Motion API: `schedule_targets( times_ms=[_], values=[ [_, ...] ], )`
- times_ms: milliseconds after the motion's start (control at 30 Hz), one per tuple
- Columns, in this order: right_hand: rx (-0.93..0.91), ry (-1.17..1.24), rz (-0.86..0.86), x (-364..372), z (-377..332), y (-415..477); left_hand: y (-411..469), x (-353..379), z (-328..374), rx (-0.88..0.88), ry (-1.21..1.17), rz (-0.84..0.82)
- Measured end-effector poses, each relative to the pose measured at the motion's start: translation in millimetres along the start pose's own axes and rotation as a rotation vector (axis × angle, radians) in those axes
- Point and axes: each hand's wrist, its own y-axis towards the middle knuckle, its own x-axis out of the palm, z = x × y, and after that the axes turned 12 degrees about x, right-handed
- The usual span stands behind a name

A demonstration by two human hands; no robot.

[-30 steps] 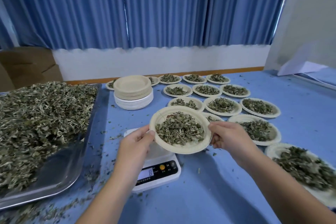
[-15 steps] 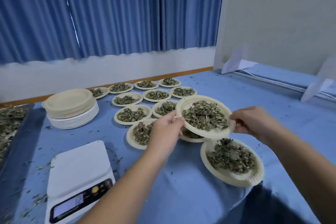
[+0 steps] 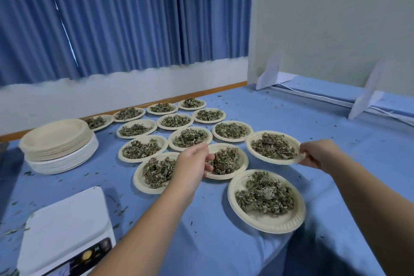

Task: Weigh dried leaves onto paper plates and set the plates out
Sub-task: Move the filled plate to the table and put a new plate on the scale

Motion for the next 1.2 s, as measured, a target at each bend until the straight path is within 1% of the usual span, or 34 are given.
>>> schedule_targets(
  times_ms=[133, 233, 400, 500, 667, 767, 800, 867, 967, 1033, 1100, 1200],
  values=[
    [0.055, -0.039, 0.036, 14, 17, 16, 0, -13, -1, 0.039, 0.019, 0.079],
    [0.068, -0.052, 0.05, 20, 23, 22, -1, -18, 1, 0.064, 0.023, 0.092],
    [0.093, 0.105, -0.009, 25, 25, 28, -2, -21, 3, 0.082, 0.007, 0.085],
    [0.108, 0.12, -0.019, 29, 24, 28, -2, -22, 5, 0.079, -0.019, 0.084],
    [0.058, 0.011, -0.026, 36, 25, 26, -3, -25, 7, 0.072, -0.032, 0.081],
    [0.043, -0.052, 0.003, 34, 24, 20, -5, -28, 6, 0.052, -0.052, 0.091],
    [0.033, -0.109, 0.028, 32, 25, 17, -7, -30, 6, 0.043, -0.06, 0.096],
    [-0.03, -0.255, 0.102, 30, 25, 9, -9, -34, 6, 0.028, -0.084, 0.102],
    [-0.16, -0.341, 0.131, 37, 21, -7, -13, -42, 9, 0.021, -0.108, 0.098],
    [-0.256, -0.33, 0.104, 50, 12, -21, -16, -53, 14, 0.028, -0.099, 0.101],
    [-0.328, -0.267, 0.02, 69, 4, -38, -19, -68, 17, 0.038, -0.06, 0.115],
    [-0.358, -0.111, -0.222, 105, -6, -72, -25, -100, 23, 0.054, 0.002, 0.135]
  ],
)
